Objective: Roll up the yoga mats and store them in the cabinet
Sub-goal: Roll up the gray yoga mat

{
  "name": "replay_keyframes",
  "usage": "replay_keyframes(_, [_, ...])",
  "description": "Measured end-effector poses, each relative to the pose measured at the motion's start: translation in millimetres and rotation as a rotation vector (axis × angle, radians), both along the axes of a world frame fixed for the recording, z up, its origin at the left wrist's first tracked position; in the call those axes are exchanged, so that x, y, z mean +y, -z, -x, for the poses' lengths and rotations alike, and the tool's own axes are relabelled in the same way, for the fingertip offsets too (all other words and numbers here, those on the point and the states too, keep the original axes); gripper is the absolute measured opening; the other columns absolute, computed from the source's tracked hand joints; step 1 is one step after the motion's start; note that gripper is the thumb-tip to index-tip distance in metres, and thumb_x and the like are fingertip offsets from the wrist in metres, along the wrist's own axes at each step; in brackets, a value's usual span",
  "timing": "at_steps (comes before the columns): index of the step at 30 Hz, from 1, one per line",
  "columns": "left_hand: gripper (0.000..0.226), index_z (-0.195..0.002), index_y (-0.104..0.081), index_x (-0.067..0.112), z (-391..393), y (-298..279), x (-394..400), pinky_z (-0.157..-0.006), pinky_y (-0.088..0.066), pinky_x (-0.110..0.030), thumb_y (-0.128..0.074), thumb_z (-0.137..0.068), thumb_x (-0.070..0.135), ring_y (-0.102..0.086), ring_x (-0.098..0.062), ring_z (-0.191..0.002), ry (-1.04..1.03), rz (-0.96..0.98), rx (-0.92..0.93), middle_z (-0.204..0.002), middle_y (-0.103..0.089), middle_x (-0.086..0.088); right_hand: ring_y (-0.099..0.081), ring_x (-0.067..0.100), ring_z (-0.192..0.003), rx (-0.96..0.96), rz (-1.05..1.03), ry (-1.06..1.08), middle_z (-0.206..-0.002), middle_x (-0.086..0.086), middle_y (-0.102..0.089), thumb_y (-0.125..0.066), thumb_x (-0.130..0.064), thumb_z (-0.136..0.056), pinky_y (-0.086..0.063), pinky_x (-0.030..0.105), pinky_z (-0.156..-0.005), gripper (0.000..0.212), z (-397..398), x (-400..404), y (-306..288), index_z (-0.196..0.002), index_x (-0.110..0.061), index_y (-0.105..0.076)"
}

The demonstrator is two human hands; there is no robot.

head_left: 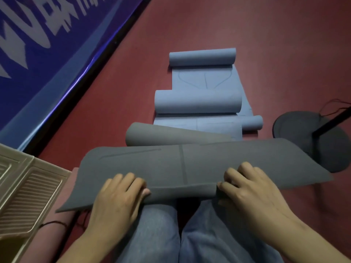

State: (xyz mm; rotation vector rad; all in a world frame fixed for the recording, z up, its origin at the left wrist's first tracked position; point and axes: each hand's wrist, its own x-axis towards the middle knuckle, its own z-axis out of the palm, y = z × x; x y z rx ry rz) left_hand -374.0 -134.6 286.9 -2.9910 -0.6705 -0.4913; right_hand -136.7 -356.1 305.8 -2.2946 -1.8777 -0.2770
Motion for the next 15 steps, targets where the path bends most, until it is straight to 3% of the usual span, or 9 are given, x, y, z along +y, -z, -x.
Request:
replay_keyframes(5, [0.039,-0.099,-0.076,0.014,14,5,-9,-0.070,-0.042,-0.042,-0.067,-0.090,0.051,-0.059,-0.031,-0.080,0.035,-0.016,-0.007,-0.096,-0.067,0.000,-0.048,0.031,-0.084,0.006,-0.027,0.084,-0.081,-0.002,-0.056,-0.071,-0.034,-0.072,-0.034,0.038,-0.061,0.012,10,-3,2,-0.070,-0.022,-0.067])
replay_keyframes(9, [0.042,-0.094,-0.076,0.014,-1,-3,-15,-0.078,-0.042,-0.045,-0.065,-0.086,0.053,-0.058,-0.032,-0.088,-0.020,-0.075,0.021,-0.095,-0.068,-0.001,-0.047,0.034,-0.099,-0.008,0.036,0.153,-0.093,0.000,-0.058,-0.084,-0.034,-0.054,-0.029,0.039,-0.067,0.026,16,2,8,-0.070,-0.021,-0.068])
replay_keyframes(15, [0.038,-0.081,-0.066,0.017,2,-1,-18,-0.072,-0.038,-0.043,-0.054,-0.091,0.052,-0.056,-0.032,-0.083,0.011,-0.100,0.053,-0.087,-0.062,0.000,-0.044,0.030,-0.078,-0.008,-0.020,0.156,-0.077,-0.001,-0.050,-0.081,-0.029,-0.052,-0.022,0.037,-0.061,0.028,17,2,13,-0.066,-0.019,-0.059])
